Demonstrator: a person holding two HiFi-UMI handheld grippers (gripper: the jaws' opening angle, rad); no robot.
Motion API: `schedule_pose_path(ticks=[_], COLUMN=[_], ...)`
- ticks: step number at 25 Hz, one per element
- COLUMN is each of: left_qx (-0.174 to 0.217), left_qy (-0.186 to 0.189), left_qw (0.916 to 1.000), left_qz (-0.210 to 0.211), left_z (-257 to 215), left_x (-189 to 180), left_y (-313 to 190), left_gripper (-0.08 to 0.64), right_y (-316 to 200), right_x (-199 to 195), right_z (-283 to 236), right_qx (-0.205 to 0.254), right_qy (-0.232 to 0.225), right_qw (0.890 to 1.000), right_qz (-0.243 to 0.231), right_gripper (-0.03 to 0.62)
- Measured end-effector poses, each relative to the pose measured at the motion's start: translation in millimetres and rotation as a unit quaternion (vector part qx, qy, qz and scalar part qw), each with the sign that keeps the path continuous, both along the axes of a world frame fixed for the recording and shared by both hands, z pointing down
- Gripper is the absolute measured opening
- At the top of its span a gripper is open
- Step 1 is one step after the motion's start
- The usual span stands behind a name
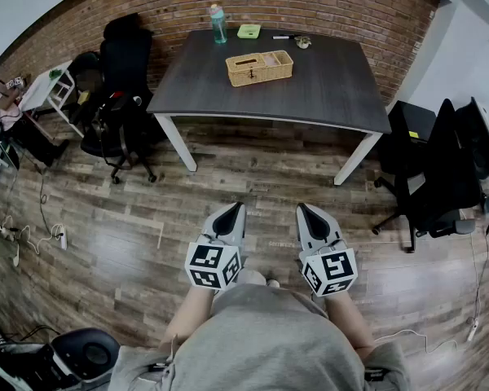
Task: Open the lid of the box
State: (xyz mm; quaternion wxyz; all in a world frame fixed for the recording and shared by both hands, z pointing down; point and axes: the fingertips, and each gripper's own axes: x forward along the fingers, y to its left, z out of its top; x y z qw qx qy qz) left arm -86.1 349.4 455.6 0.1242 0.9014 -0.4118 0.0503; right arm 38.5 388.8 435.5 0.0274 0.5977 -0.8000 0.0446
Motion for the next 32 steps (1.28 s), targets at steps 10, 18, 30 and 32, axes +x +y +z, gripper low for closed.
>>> schedule_pose_path(ticks=[10, 18, 30, 32], left_qx=[0.004, -0.004, -0.009, -0.010], left_qy=[-0.002, -0.001, -0.008, -0.007], left_qw=[1.0000, 1.0000, 0.9999, 0.9999], left_qz=[0.007, -0.004, 0.007, 0.008], left_z=[-1, -2, 8, 11], left_x=[4, -1, 15, 19], left_y=[27, 27, -8, -21], left_gripper=[0.018, 0.020, 0.077, 0.089], right_y=[22, 17, -16, -29], right_x=[-1, -5, 6, 11], right_z=[0, 12, 19, 22], right_qx=[0.000, -0.030, -0.039, -0.042], right_qy=[-0.004, -0.027, -0.029, -0.031], right_qw=[1.000, 0.999, 0.998, 0.998], right_qz=[-0.009, -0.022, -0.025, -0.024], right_gripper=[0.000, 0.002, 0.029, 0.046])
